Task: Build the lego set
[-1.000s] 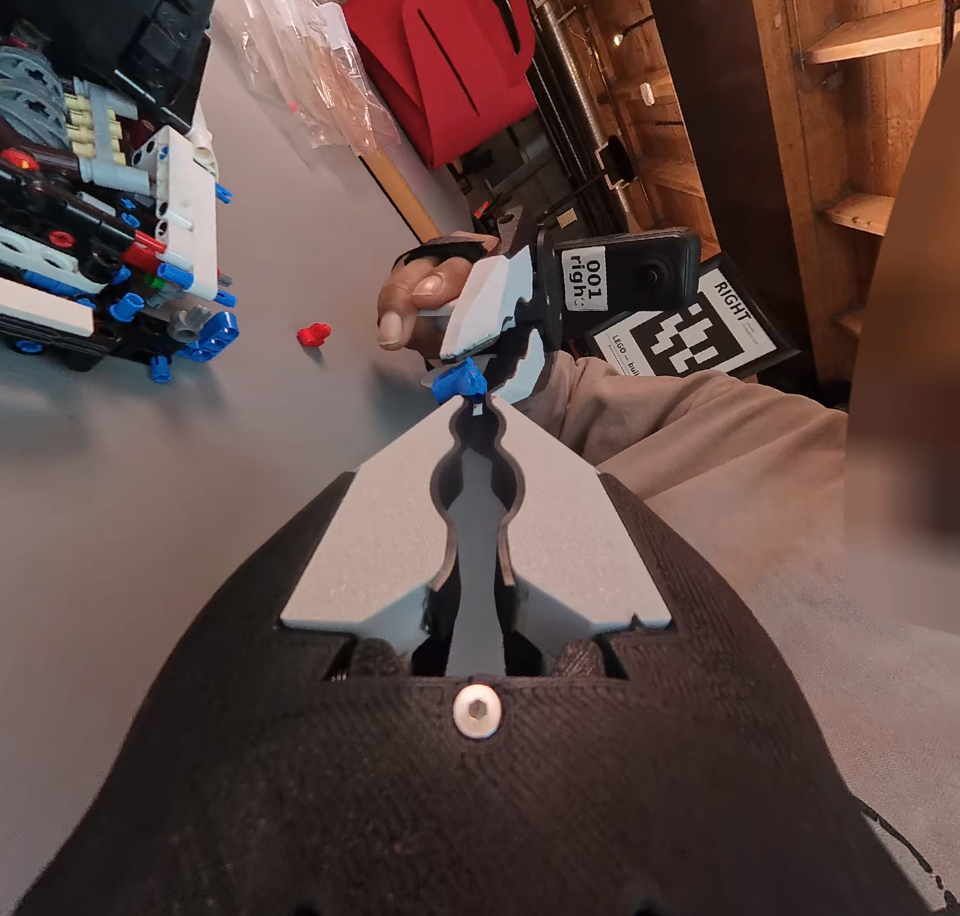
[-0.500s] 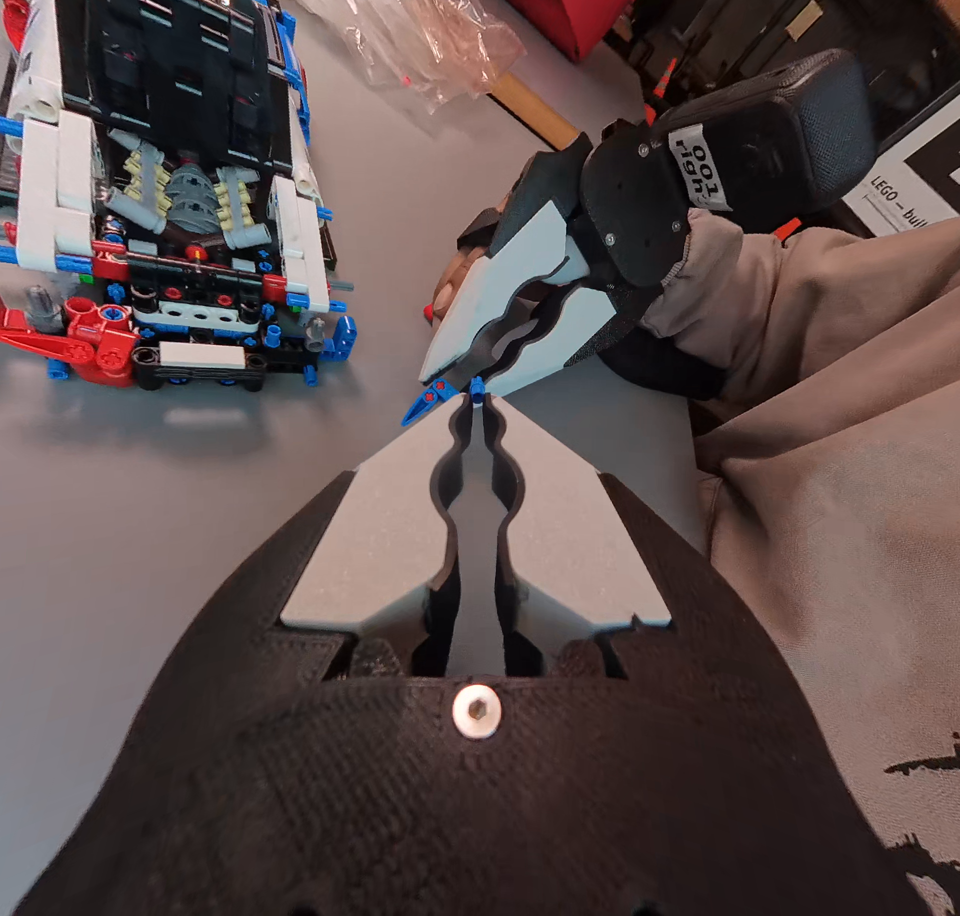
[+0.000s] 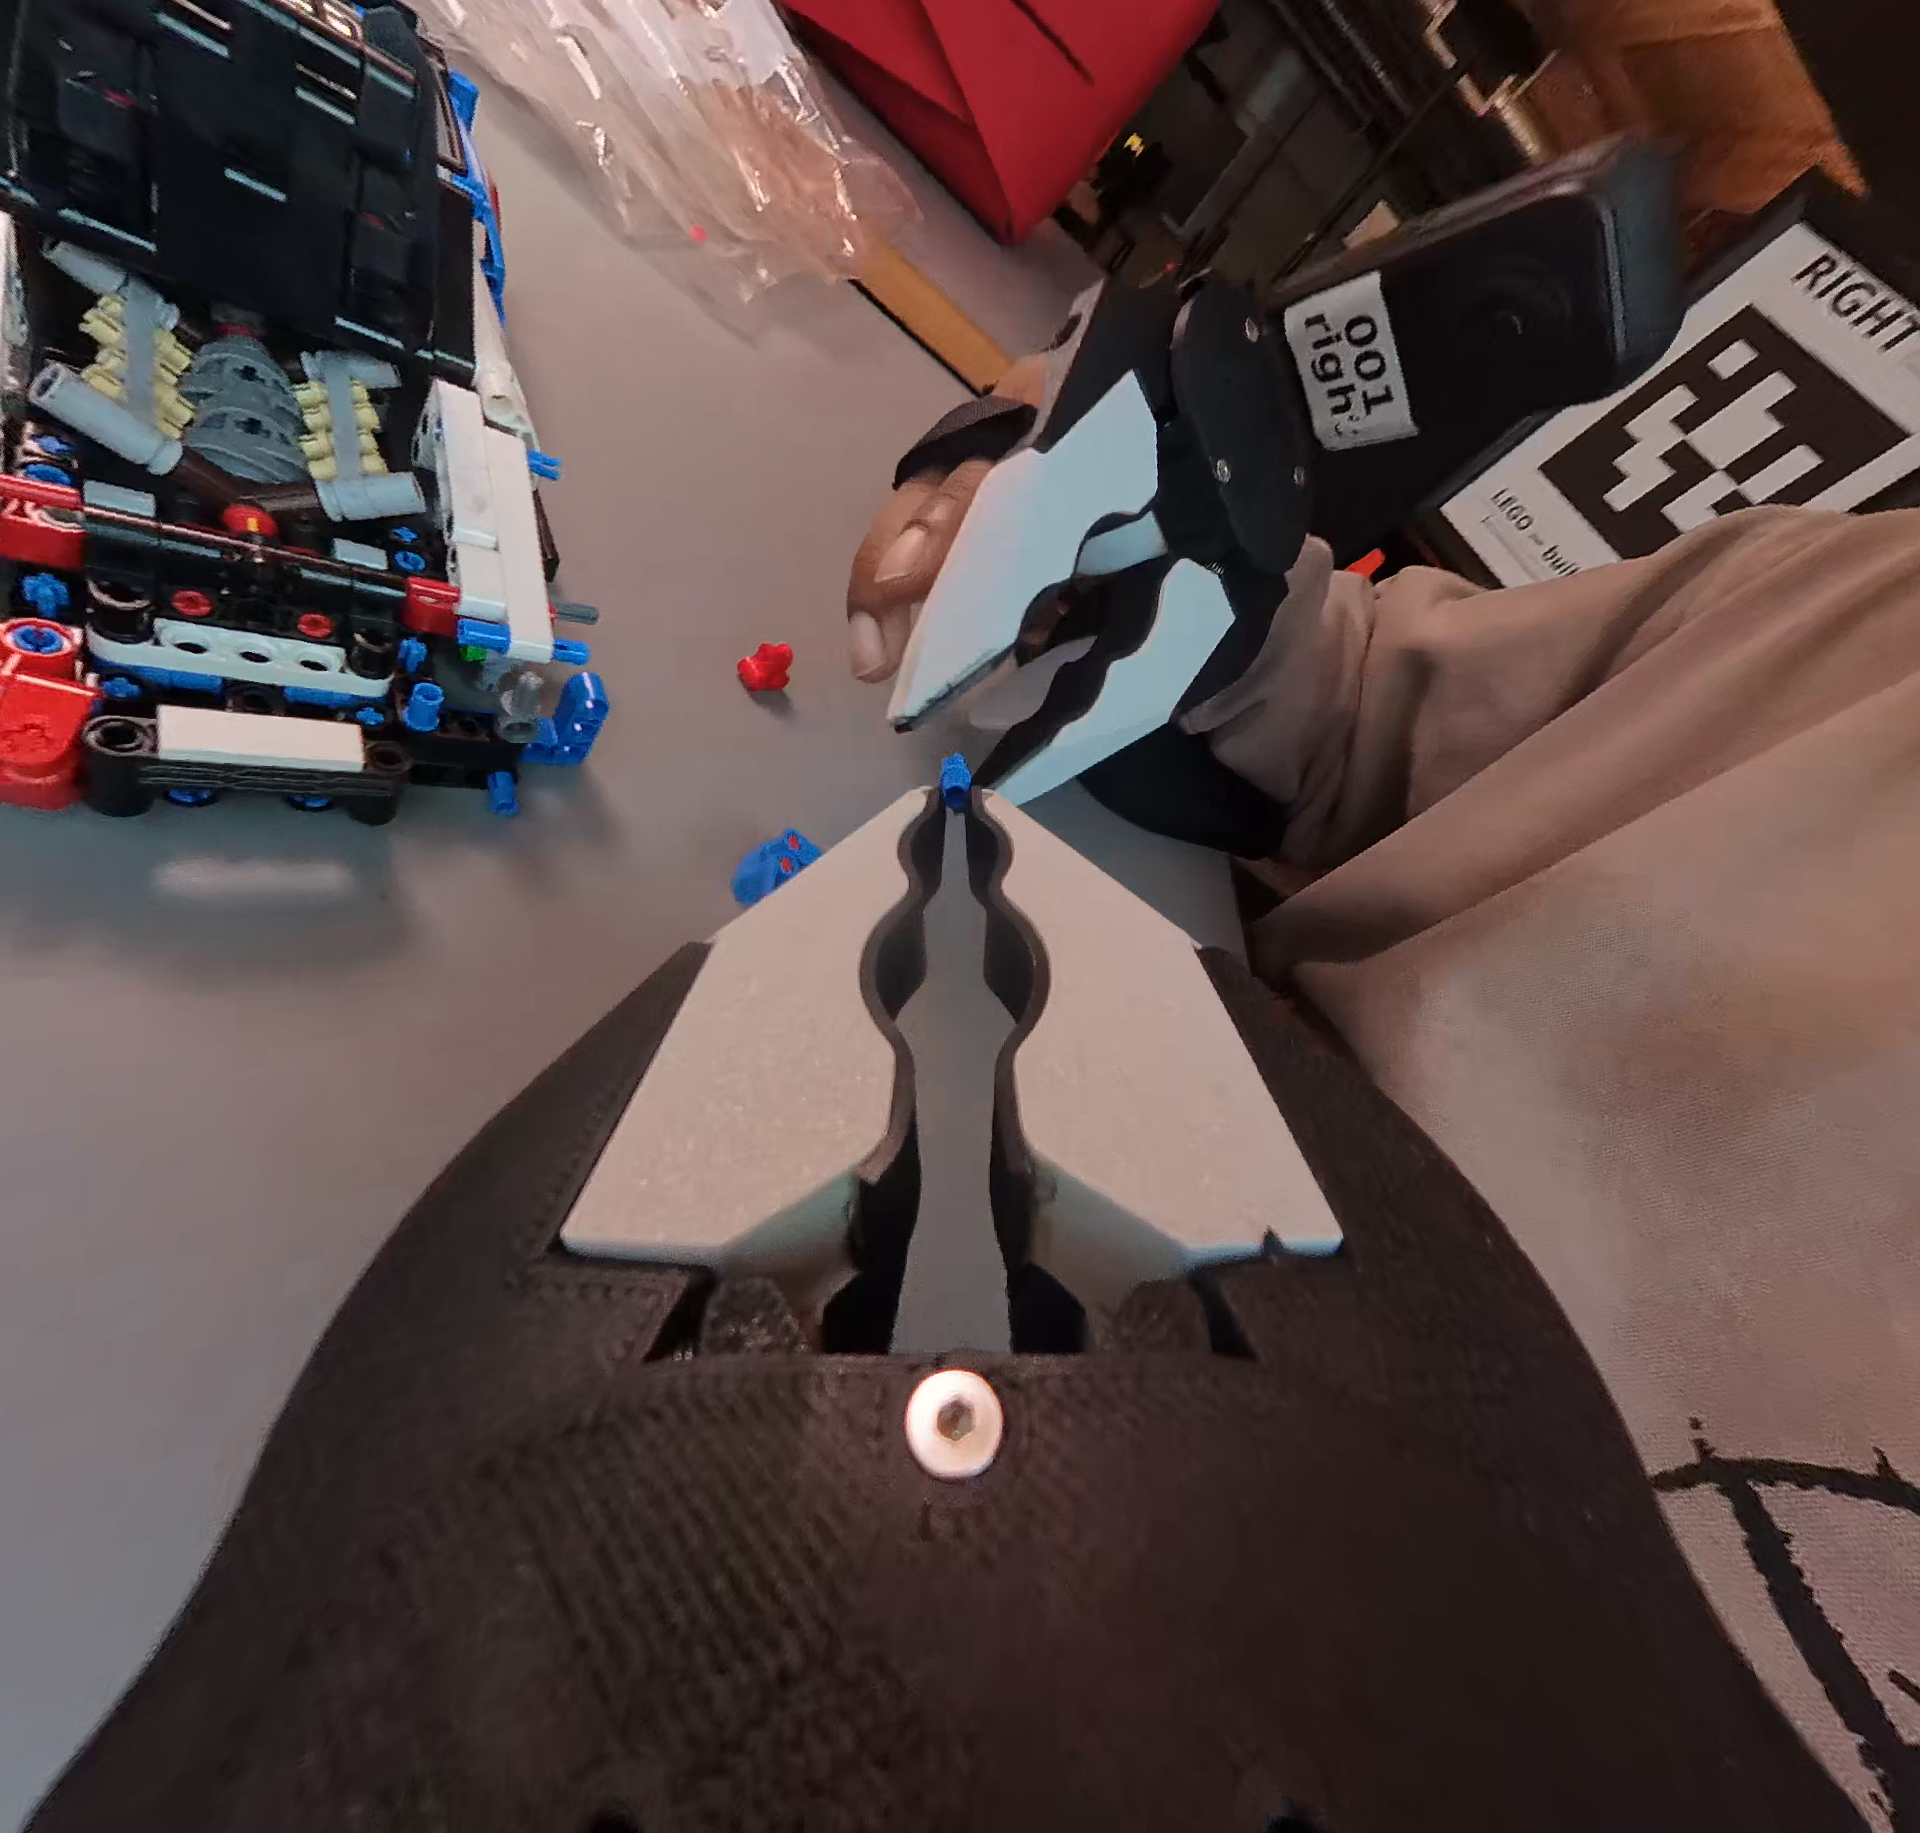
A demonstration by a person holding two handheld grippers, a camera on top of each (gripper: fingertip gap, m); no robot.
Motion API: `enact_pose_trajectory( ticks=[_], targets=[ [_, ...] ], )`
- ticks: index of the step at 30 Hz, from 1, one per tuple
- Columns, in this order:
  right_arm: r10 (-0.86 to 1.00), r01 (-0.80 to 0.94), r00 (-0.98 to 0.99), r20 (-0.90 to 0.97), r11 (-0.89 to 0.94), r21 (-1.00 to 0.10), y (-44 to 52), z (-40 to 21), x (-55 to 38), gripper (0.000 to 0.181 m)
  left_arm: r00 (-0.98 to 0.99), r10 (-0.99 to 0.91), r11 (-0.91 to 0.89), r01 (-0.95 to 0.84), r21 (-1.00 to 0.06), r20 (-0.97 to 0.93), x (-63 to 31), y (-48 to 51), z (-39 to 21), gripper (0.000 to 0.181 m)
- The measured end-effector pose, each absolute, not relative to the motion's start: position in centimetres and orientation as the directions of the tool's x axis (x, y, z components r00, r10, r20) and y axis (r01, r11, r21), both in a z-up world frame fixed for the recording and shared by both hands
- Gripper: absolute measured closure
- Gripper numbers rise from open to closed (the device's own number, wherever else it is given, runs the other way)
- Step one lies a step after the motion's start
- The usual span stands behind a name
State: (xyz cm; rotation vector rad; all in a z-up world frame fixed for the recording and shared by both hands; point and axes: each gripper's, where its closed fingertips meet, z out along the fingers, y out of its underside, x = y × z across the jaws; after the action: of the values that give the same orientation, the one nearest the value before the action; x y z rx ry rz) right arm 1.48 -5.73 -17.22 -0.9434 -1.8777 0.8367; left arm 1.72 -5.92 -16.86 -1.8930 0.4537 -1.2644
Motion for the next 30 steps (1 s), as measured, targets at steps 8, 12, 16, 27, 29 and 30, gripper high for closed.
enact_pose_trajectory(
  ticks=[8,12,16,27,29,30],
  targets=[
    [0.824,0.206,-0.303,0.48,0.548,-0.811,-6.2,-16.1,1.0,0.179,0.379,-0.677,-0.62,0.169,-0.766,0.631,1.9,-6.2,-15.9,0.18],
    [0.848,0.194,-0.273,0.454,0.51,-0.838,-6.0,-15.5,0.8,0.18,0.373,-0.682,-0.604,0.198,-0.772,0.629,1.8,-6.1,-15.4,0.18],
    [0.942,0.12,-0.213,0.258,0.287,-0.95,-5.7,-13.5,0.3,0.18,0.354,-0.726,-0.511,0.297,-0.807,0.59,1.2,-5.8,-13.3,0.18],
    [0.971,-0.027,-0.2,-0.134,-0.142,-0.989,-5.4,-10.8,-0.5,0.181,0.464,-0.756,-0.299,0.384,-0.874,0.462,0.5,-5.3,-10.3,0.179],
    [0.986,-0.013,-0.153,-0.071,-0.073,-0.997,-5.1,-11.2,-0.6,0.18,0.475,-0.739,-0.31,0.391,-0.867,0.478,0.4,-5.1,-10.6,0.179],
    [0.992,-0.01,-0.126,-0.029,-0.031,-0.999,-5.0,-11.2,-0.7,0.18,0.477,-0.73,-0.319,0.398,-0.86,0.49,0.3,-4.9,-10.7,0.179]
  ],
)
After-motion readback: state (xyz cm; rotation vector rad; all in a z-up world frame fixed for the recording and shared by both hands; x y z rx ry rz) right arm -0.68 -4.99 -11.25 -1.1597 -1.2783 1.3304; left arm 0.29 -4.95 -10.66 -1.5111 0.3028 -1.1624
